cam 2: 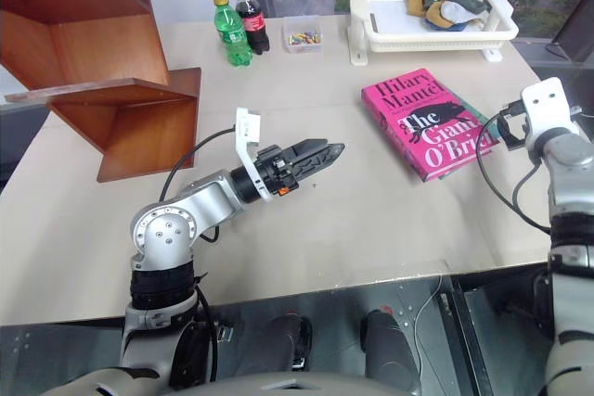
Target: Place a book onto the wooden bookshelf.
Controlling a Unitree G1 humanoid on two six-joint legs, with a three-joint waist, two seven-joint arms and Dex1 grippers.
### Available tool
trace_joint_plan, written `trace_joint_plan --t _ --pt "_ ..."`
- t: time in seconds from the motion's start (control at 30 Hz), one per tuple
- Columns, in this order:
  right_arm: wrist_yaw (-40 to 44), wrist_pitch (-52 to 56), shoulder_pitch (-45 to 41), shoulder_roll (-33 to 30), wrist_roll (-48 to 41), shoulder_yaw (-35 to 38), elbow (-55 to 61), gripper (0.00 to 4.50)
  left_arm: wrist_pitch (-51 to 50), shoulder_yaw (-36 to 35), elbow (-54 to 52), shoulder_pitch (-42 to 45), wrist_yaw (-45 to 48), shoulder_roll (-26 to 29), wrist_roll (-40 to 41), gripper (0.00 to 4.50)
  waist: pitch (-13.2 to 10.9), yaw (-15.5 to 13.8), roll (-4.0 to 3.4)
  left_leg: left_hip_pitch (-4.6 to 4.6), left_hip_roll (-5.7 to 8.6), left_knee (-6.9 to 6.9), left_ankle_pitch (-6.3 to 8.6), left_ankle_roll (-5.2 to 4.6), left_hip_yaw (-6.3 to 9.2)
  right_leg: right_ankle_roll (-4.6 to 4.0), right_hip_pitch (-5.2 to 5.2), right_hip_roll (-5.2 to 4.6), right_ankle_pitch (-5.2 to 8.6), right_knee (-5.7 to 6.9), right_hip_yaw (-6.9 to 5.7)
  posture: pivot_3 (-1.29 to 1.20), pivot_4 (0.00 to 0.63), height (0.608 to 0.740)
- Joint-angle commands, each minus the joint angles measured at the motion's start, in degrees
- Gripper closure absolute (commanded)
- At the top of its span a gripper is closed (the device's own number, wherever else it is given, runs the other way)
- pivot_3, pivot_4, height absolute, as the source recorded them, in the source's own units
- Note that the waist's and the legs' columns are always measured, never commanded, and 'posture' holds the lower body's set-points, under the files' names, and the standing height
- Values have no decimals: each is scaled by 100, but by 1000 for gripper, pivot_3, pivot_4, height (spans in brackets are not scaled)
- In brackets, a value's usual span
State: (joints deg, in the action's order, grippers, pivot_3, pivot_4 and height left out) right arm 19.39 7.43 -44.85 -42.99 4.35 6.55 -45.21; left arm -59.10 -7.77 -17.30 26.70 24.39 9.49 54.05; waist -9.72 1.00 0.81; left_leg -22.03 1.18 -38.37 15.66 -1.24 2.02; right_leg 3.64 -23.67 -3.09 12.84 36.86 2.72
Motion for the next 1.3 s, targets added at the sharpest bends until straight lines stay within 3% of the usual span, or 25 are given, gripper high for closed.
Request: trace_joint_plan --t 0.03,0.27,0.4,0.63,0.97,1.3 --pt "-238 -413 -633 -187 259 -118 -893 0 118 30 -298 -7 -33 59 112 50 0 -1 0 0 0 1 0 0 0 0 0 0 0 -1 0 0 150 740" --pt "-229 -588 -1428 -190 500 -357 -2247 0 170 32 -642 -137 -81 207 210 50 0 3 0 -3 -1 5 0 0 1 -1 0 -1 0 -9 0 0 150 740" --pt "-154 -554 -1531 -211 568 -432 -2541 0 276 107 -1083 -329 348 642 181 50 -1 8 0 -5 -2 5 0 1 3 -1 -1 -3 0 -9 -1 0 150 740" --pt "26 -738 -1594 -237 624 -452 -2760 0 1191 599 -1631 -601 1488 1764 -550 50 -1 46 -2 -3 1 6 0 1 -1 -1 0 -2 0 -9 2 0 150 740" --pt "125 -951 -1469 -159 657 -463 -2872 0 2718 637 -1472 -835 2600 1906 -1019 50 -1 122 -2 -3 -8 6 1 0 -1 -2 0 -4 1 -9 1 0 150 740" --pt "585 -1046 -1403 -113 410 -263 -2922 0 2944 545 -1288 -871 2829 2005 -978 50 -2 145 -2 -2 -18 6 4 -7 -3 -1 0 -1 0 -8 3 0 150 740"
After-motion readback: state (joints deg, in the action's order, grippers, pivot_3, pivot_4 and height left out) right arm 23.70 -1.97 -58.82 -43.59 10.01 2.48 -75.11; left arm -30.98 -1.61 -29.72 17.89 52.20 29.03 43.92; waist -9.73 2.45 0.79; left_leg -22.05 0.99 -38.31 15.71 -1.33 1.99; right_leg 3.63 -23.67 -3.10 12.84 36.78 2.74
